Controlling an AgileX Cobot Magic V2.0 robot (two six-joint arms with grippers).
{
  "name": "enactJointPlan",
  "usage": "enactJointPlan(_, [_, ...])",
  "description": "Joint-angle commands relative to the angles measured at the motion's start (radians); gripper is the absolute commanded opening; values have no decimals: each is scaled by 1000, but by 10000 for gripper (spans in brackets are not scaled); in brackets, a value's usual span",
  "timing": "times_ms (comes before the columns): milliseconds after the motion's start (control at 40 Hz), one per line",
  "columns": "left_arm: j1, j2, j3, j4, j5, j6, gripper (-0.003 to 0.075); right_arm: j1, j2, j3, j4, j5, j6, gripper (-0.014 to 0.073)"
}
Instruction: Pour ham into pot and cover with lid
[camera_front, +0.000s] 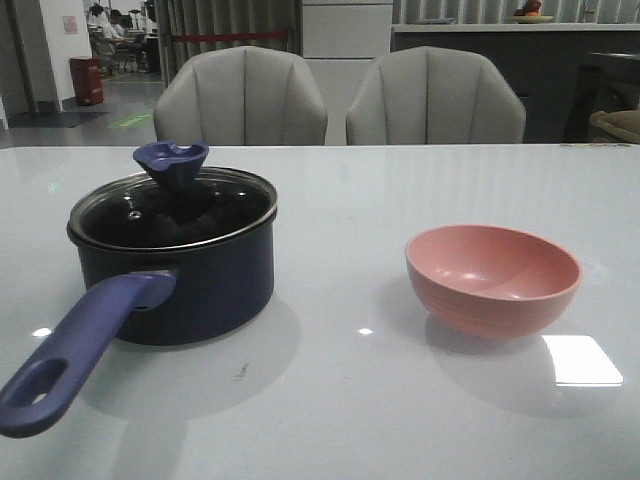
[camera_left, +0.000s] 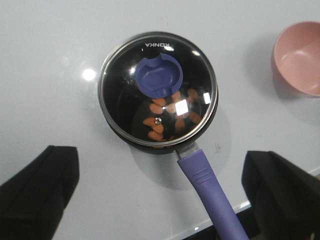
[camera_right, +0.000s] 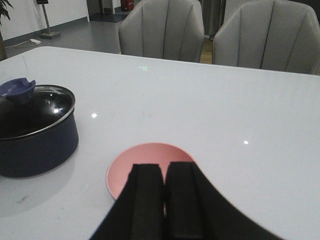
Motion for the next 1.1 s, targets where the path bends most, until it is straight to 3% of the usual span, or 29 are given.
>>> enactJointPlan(0, [-3,-144,119,1,-189,0,678,-1,3,-28,2,-82,-8,161])
enactJointPlan(400, [-3,-687,767,-9,-668,0,677,-1,3,-28,2,-82,-8,161])
enactJointPlan(550, [-3,-867,929,-9,-751,0,665,-1,3,-28,2,-82,-8,161])
enactJointPlan(625, [-3,-923,976,-9,-766,0,601,-1,3,-28,2,-82,-8,161])
enactJointPlan(700, [-3,-972,1005,-9,-787,0,468,-1,3,-28,2,-82,-8,161])
enactJointPlan(850, [-3,-999,1015,-9,-799,0,95,-1,3,-28,2,-82,-8,161])
enactJointPlan(925, [-3,-999,1016,-9,-793,0,142,-1,3,-28,2,-82,-8,161])
enactJointPlan(1075, [-3,-999,1016,-9,-793,0,132,-1,3,-28,2,-82,-8,161])
